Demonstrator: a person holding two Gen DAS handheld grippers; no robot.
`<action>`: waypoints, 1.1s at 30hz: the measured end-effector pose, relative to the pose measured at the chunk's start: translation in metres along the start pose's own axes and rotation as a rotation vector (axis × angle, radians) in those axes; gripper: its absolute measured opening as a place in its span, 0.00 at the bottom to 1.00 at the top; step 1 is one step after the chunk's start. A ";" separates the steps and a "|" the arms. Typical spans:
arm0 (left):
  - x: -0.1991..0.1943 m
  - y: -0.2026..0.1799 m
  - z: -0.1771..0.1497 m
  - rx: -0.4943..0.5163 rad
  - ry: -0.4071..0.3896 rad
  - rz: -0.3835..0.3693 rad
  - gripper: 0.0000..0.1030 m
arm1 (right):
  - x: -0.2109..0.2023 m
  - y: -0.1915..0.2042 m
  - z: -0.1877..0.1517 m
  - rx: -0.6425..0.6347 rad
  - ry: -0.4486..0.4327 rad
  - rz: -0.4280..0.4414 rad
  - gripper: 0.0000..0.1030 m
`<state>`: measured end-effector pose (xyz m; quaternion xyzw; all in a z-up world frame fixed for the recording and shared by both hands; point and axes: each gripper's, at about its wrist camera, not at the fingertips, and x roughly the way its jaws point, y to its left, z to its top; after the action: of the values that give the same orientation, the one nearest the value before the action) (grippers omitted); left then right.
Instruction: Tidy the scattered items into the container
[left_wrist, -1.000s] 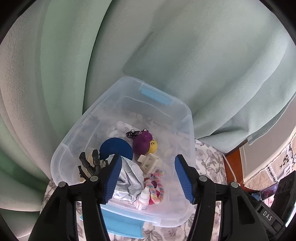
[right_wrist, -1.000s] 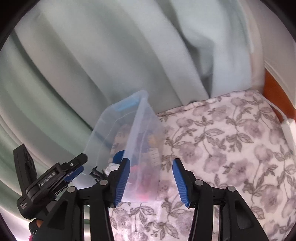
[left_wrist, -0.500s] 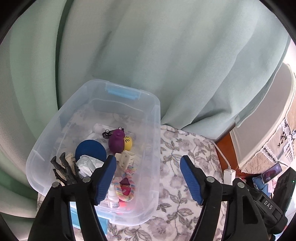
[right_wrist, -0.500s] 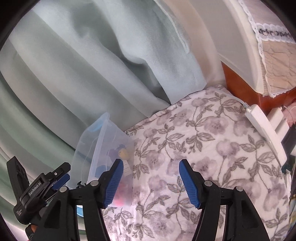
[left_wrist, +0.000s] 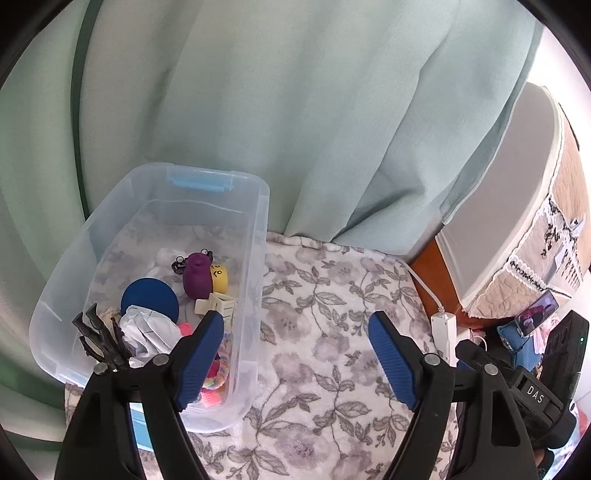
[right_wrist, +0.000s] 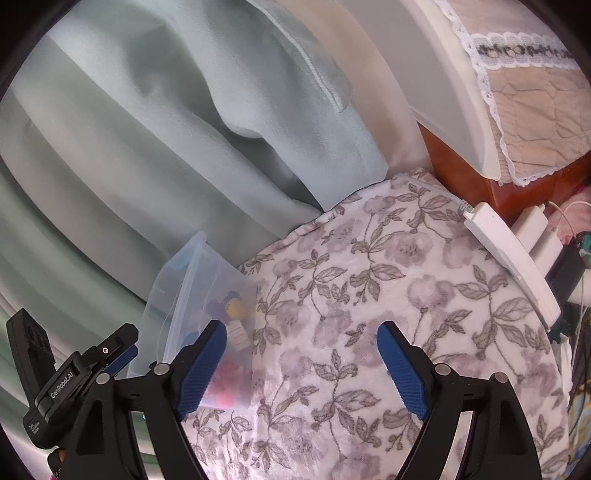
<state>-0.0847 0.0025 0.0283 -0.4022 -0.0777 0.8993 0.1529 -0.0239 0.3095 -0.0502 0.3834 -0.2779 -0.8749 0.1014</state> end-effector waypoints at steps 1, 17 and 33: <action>-0.001 -0.001 -0.002 0.005 0.004 0.003 0.81 | -0.001 0.005 0.000 -0.018 0.001 0.007 0.91; -0.034 0.013 -0.024 0.056 0.044 0.151 0.98 | -0.007 0.097 -0.035 -0.334 0.121 -0.053 1.00; -0.064 0.028 -0.031 0.007 0.051 0.186 0.98 | -0.015 0.138 -0.050 -0.432 0.200 -0.116 1.00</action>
<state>-0.0275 -0.0444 0.0450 -0.4297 -0.0328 0.8995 0.0720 0.0181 0.1811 0.0094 0.4529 -0.0503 -0.8761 0.1577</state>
